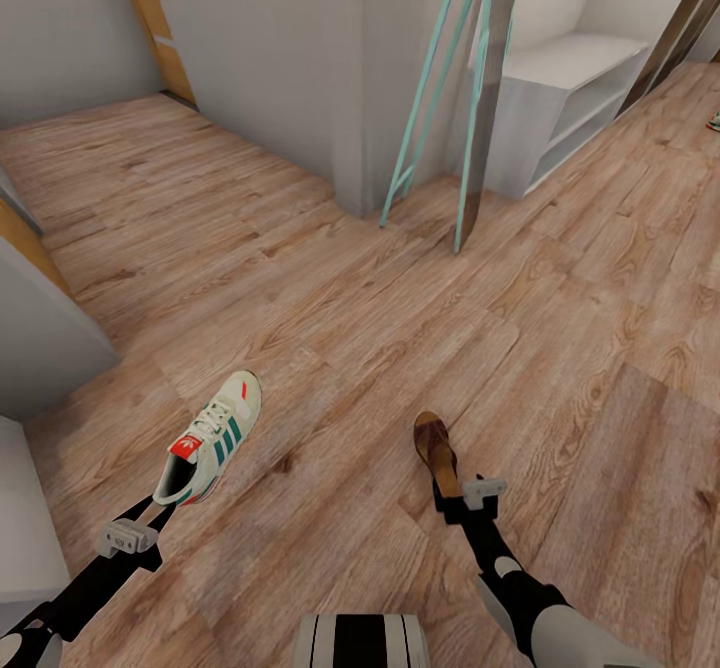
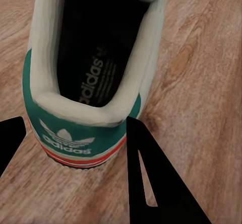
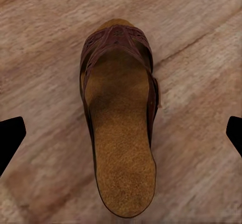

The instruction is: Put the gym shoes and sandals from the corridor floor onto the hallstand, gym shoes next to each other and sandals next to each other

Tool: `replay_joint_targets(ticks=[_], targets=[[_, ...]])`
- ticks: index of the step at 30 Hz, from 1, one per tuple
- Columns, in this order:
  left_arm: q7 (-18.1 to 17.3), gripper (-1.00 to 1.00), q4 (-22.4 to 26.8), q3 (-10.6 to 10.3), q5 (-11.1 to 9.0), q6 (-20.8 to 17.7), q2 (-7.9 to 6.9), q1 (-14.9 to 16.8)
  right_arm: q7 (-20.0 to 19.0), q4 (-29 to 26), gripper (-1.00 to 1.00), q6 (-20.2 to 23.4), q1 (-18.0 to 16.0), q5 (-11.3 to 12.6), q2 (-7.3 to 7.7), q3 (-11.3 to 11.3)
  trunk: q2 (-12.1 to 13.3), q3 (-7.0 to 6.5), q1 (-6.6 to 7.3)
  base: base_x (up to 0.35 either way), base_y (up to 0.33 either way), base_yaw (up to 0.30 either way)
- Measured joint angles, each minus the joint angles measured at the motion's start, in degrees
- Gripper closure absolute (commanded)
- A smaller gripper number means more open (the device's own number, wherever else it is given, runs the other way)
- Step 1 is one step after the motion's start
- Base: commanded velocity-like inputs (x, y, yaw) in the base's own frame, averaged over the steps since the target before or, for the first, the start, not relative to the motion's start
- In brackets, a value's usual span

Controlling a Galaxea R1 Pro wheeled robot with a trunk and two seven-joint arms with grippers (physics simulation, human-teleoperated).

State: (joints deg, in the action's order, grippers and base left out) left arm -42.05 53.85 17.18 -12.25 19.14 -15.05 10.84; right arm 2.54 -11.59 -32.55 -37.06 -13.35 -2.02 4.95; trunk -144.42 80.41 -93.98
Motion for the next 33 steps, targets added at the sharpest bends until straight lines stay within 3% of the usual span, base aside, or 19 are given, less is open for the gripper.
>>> replay_joint_targets(ticks=[5, 13, 16, 22, 33], targets=[[0.0, 1.00, 0.0, 0.0, 0.0, 0.0, -0.02, 0.0, 0.0, 0.8, -1.00, 0.0, 0.0, -0.1, -0.04, -0.4, 0.0, 0.00, 0.00, 0.000, 0.000, 0.000], [0.0, 1.00, 0.0, 0.0, 0.0, 0.0, -0.02, 0.0, 0.3, 1.5, -1.00, 0.0, 0.0, -0.2, -0.16, -3.1, 0.0, 0.00, 0.00, 0.000, 0.000, 0.000], [0.0, 1.00, 0.0, 0.0, 0.0, 0.0, 0.00, 0.0, 0.4, 1.5, -1.00, 0.0, 0.0, -0.2, -0.20, -3.3, 0.0, 0.00, 0.00, 0.000, 0.000, 0.000], [0.0, 1.00, 0.0, 0.0, 0.1, 0.0, 0.01, 0.0, 0.4, 1.6, -1.00, 0.0, 0.0, -0.2, -0.20, -3.5, -0.1, 1.32, -0.16, 0.000, 0.000, 0.000], [0.0, 1.00, 0.0, 0.0, 0.0, 0.0, -0.04, 0.0, 0.5, 1.6, -1.00, 0.0, 0.0, -0.2, -0.07, -3.6, -0.1, 1.33, -0.15, 0.000, 0.000, 0.000]])
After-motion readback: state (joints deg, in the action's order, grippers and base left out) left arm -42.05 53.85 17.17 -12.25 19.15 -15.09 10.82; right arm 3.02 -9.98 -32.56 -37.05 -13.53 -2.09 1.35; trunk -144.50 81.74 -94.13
